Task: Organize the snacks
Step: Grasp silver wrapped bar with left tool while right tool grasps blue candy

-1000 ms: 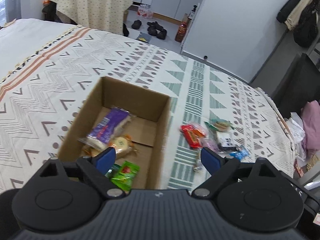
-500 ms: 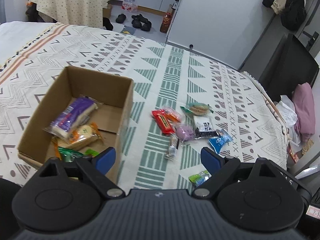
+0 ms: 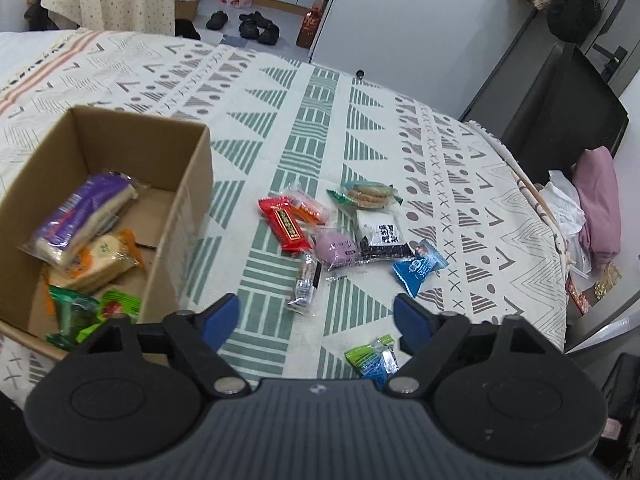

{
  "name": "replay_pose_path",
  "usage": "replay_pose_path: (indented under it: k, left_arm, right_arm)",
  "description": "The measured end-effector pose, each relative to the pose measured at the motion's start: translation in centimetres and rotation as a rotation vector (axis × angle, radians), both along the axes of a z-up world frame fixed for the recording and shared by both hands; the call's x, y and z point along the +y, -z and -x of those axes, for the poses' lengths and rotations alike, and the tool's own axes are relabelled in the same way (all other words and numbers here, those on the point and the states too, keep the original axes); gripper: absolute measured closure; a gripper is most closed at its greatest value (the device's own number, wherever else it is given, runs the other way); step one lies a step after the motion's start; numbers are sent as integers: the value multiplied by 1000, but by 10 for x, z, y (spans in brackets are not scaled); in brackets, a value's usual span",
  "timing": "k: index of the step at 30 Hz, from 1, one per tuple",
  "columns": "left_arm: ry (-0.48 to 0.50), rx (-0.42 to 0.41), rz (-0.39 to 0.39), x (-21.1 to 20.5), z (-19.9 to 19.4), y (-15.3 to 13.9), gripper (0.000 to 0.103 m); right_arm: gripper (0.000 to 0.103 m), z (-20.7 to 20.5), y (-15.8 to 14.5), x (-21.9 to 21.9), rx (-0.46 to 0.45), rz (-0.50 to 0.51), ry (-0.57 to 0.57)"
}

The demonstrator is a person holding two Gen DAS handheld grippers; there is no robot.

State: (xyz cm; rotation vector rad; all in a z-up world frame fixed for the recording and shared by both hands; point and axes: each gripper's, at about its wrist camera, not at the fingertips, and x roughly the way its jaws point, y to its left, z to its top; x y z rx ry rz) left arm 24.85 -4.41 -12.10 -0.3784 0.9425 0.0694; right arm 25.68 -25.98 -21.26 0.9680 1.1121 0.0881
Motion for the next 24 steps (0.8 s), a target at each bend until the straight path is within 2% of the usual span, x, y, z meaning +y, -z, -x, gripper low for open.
replay_pose_path:
  k: [3,5,9,11,12,15,24]
  left_arm:
    - [3,18,20,1,-8,10,39]
    - [4,31,32,2,-14,17,44]
    - [5,50,40,3,-26,32,47]
    - [3,63,44,4,-32,39,48]
    - [2,70,46,4,-35,43,50]
    - [3,86,51,3,-44,53,53]
    - [7,120,37,-2,-66,78,61]
  right_arm:
    - [29,-5,11,6,34,-3,-2]
    - [31,-8,16,11,44,5,-7]
    - [34,-12,21,18,60,39,-5]
    - [39,-14,25,19,66,49,-2]
    - [43,-15,25,20,65,57,-3]
    - [67,-18,24,22,59,93,-8]
    - [73,-28,24,22,11,119,5]
